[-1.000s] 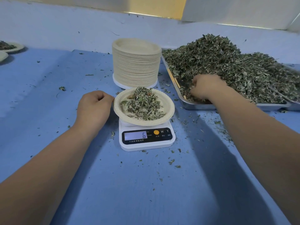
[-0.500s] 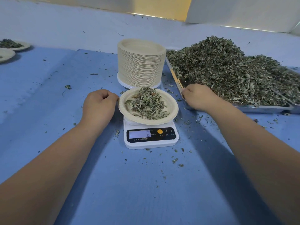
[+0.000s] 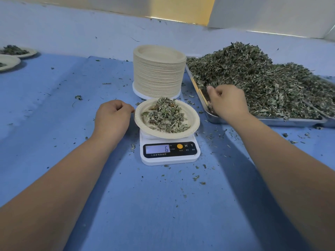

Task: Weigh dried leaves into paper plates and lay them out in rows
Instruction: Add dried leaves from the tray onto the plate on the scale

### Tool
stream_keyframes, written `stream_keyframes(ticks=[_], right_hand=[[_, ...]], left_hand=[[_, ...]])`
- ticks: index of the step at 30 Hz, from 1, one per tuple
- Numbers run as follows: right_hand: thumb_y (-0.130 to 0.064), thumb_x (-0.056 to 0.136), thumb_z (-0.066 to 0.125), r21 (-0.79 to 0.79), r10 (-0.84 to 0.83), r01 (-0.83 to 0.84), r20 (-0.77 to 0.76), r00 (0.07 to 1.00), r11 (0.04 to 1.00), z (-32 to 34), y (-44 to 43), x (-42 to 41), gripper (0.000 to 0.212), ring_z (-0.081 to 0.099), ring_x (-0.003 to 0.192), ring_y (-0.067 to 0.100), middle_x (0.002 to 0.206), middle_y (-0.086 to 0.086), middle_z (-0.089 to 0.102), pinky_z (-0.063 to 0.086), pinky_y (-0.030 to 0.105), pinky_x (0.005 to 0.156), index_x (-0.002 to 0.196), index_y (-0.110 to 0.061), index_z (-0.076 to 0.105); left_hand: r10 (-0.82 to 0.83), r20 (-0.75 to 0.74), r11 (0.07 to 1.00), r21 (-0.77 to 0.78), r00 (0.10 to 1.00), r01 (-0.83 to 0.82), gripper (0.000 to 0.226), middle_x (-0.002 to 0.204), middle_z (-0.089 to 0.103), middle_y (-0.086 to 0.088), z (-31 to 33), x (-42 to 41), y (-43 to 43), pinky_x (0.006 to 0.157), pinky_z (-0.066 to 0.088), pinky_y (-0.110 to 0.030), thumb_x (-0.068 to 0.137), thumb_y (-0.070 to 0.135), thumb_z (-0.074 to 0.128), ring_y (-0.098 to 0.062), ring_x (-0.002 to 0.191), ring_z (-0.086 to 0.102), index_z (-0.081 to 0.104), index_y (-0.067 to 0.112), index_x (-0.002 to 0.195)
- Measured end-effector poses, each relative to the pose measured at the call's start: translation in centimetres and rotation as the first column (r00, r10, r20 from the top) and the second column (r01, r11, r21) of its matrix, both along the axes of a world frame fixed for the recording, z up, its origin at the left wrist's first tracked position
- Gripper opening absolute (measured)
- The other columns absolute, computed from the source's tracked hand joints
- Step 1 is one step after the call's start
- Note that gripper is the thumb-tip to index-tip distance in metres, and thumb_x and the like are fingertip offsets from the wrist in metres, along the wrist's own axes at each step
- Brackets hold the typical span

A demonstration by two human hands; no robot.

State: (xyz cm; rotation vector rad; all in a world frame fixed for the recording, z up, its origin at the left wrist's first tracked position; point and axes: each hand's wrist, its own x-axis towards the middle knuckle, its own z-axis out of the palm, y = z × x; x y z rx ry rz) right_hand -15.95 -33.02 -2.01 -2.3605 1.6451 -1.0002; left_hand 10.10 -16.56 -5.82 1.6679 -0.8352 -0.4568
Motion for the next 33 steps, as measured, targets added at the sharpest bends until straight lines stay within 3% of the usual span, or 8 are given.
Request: stream_keyframes(ticks=[5, 9, 12, 19, 23, 26, 28, 33], right_hand=[[-0.045, 0.102, 0.048, -0.057, 0.129, -0.123, 0.136, 0.982, 0.991, 2.7, 1.9, 2.3, 0.056, 0.033, 0.045, 0.013, 0.048, -0.004, 0.042, 0.026, 0.029, 0.048, 0.055, -0.015, 0.040], [-0.035, 0.104, 0.053, -0.031, 0.418, -0.442, 0.394, 0.819, 0.896, 4.5, 4.9, 5.6, 0.054, 0.043, 0.040, -0.001, 0.049, -0.004, 0.039, 0.034, 0.016, 0.046, 0.057, -0.012, 0.042], [-0.037, 0.103, 0.055, 0.060, 0.538, -0.587, 0.332, 0.774, 0.807, 4.6, 6.3, 7.2, 0.052, 0.057, 0.051, 0.005, 0.067, 0.022, 0.059, 0.050, 0.027, 0.052, 0.072, 0.005, 0.056], [-0.037, 0.103, 0.055, 0.197, 0.559, -0.634, 0.330, 0.761, 0.748, 3.1, 7.2, 7.4, 0.040, 0.050, 0.053, -0.005, 0.068, 0.009, 0.059, 0.043, 0.013, 0.060, 0.080, -0.010, 0.075], [-0.037, 0.104, 0.052, 0.161, 0.474, -0.598, 0.465, 0.748, 0.785, 3.0, 7.1, 7.1, 0.045, 0.067, 0.079, 0.035, 0.074, 0.015, 0.068, 0.055, 0.047, 0.091, 0.066, -0.028, 0.075], [-0.033, 0.105, 0.050, 0.095, 0.417, -0.536, 0.522, 0.744, 0.839, 2.9, 6.6, 6.5, 0.044, 0.069, 0.094, 0.002, 0.074, -0.014, 0.071, 0.051, 0.036, 0.101, 0.075, -0.012, 0.075], [-0.033, 0.105, 0.048, 0.044, 0.354, -0.440, 0.524, 0.774, 0.897, 2.8, 5.8, 5.6, 0.045, 0.068, 0.089, 0.003, 0.080, -0.008, 0.073, 0.051, 0.037, 0.083, 0.073, -0.012, 0.071], [-0.041, 0.105, 0.039, -0.072, 0.003, -0.002, 0.020, 1.000, 0.997, 0.6, 3.1, 1.3, 0.040, 0.045, 0.070, 0.022, 0.072, 0.000, 0.046, 0.027, 0.035, 0.065, 0.074, -0.016, 0.044]], left_hand=[[0.005, 0.011, 1.000, -0.005, 1.000, -0.005, 0.029, 0.090, 0.076, 0.000, -0.1, 0.1, -0.2, 0.089, 0.058, -0.050, 0.072, 0.030, 0.050, -0.028, 0.095, 0.069, 0.071, 0.011, 0.075], [0.011, 0.016, 1.000, -0.011, 1.000, -0.011, 0.026, 0.086, 0.075, 0.005, -0.3, 0.2, -0.3, 0.087, 0.057, -0.048, 0.077, 0.027, 0.052, -0.025, 0.094, 0.069, 0.072, 0.010, 0.076], [0.011, 0.011, 1.000, -0.015, 1.000, -0.011, 0.024, 0.086, 0.075, 0.009, -0.3, 0.2, -0.3, 0.088, 0.056, -0.045, 0.079, 0.024, 0.052, -0.021, 0.094, 0.069, 0.072, 0.010, 0.075], [-0.002, 0.003, 1.000, -0.020, 1.000, 0.002, 0.034, 0.086, 0.075, 0.005, -0.2, 0.2, -0.3, 0.086, 0.056, -0.046, 0.074, 0.029, 0.052, -0.021, 0.092, 0.068, 0.070, 0.001, 0.082], [-0.004, 0.011, 1.000, -0.018, 1.000, 0.005, 0.033, 0.093, 0.074, -0.008, -0.3, 0.3, -0.4, 0.087, 0.056, -0.049, 0.076, 0.029, 0.054, -0.030, 0.096, 0.067, 0.068, -0.001, 0.083], [-0.002, 0.016, 1.000, -0.017, 1.000, 0.002, 0.033, 0.091, 0.074, -0.005, -0.3, 0.3, -0.3, 0.085, 0.057, -0.048, 0.078, 0.028, 0.055, -0.028, 0.094, 0.067, 0.067, -0.002, 0.085], [0.000, 0.010, 1.000, -0.018, 1.000, 0.000, 0.032, 0.088, 0.075, -0.001, -0.4, 0.3, -0.3, 0.086, 0.057, -0.047, 0.079, 0.027, 0.056, -0.026, 0.093, 0.067, 0.068, -0.002, 0.085], [-0.012, 0.011, 1.000, -0.022, 1.000, 0.012, 0.031, 0.088, 0.075, -0.001, -0.3, 0.4, -0.1, 0.089, 0.056, -0.050, 0.077, 0.026, 0.054, -0.023, 0.089, 0.069, 0.067, -0.002, 0.081]])
